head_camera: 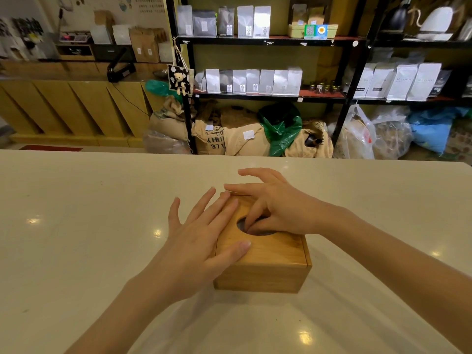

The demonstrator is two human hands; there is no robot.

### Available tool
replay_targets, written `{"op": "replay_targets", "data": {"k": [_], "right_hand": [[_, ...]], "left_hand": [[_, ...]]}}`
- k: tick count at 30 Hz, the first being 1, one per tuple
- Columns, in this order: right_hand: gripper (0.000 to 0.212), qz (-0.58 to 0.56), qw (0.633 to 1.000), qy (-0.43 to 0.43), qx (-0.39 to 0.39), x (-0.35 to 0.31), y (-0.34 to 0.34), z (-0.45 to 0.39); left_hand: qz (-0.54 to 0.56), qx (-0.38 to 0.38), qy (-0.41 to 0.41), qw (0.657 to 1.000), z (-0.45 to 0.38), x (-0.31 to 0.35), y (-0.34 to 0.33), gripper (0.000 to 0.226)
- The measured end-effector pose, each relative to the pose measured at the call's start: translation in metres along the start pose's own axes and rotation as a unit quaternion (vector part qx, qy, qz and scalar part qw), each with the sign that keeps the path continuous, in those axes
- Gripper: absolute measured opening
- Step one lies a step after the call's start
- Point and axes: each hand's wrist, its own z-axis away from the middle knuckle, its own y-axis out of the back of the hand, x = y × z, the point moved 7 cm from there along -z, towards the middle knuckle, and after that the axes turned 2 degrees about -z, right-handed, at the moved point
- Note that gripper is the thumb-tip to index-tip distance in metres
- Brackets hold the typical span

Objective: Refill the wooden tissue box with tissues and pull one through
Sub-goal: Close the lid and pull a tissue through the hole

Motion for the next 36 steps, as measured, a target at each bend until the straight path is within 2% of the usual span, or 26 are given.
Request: {"op": "replay_targets", "data": {"k": [11, 19, 24, 29, 36], "right_hand": [[0.01, -0.12, 0.987, -0.028, 0.103, 0.013, 0.019, 0.014], [0.007, -0.169, 0.98, -0.071, 0.072, 0.017, 0.014, 0.009], [0.018, -0.187, 0.981, -0.055, 0.023, 0.005, 0.012, 0.014], [0.008, -0.177, 0.98, -0.08, 0.052, 0.011, 0.021, 0.01], [0.012, -0.207, 0.973, -0.087, 0.049, 0.01, 0.018, 0.015]], "left_hand": [[0.003, 0.004, -0.002, 1.0, -0.002, 0.001, -0.001, 0.097], [0.013, 0.005, -0.006, 1.0, -0.001, 0.0, -0.001, 0.098], [0.007, -0.001, 0.0, 1.0, -0.002, -0.001, -0.002, 0.099], [-0.004, -0.008, 0.01, 1.0, -0.002, 0.0, -0.001, 0.104], [-0.005, -0.002, 0.007, 1.0, -0.003, 0.003, 0.002, 0.109]]}}
